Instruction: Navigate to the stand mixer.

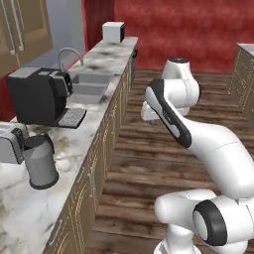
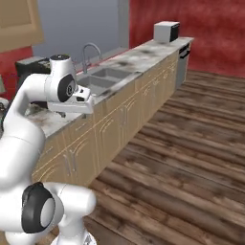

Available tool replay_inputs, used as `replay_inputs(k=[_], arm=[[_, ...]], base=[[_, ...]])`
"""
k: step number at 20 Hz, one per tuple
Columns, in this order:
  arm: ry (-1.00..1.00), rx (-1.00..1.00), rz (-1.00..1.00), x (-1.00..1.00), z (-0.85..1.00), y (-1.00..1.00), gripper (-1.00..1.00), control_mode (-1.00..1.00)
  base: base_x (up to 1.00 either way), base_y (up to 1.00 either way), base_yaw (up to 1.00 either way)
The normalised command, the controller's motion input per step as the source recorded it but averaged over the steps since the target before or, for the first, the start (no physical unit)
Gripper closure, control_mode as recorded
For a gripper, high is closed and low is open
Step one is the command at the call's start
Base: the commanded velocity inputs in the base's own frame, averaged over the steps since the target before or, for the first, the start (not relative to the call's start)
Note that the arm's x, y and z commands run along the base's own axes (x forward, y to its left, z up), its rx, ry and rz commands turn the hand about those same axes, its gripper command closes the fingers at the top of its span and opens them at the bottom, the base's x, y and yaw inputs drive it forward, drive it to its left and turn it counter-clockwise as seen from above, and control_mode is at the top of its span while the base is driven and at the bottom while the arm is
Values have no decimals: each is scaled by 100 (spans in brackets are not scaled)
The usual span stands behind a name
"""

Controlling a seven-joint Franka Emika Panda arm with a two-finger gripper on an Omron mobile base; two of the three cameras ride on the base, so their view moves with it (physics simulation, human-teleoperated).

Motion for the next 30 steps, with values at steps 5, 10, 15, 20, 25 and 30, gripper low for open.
replay_inputs(k=[5, 10, 15, 20, 25, 30], arm=[[0, 0, 0, 0, 0, 0, -100, 100], [0, 0, 0, 0, 0, 0, -100, 100], [0, 0, 0, 0, 0, 0, -100, 100], [0, 0, 0, 0, 0, 0, -100, 100], [0, 0, 0, 0, 0, 0, -100, 100], [0, 0, 0, 0, 0, 0, -100, 100]], base=[[50, 14, -58], [45, 37, -59], [53, 18, -51], [75, 2, -50], [99, 20, -41], [100, 49, -31]])
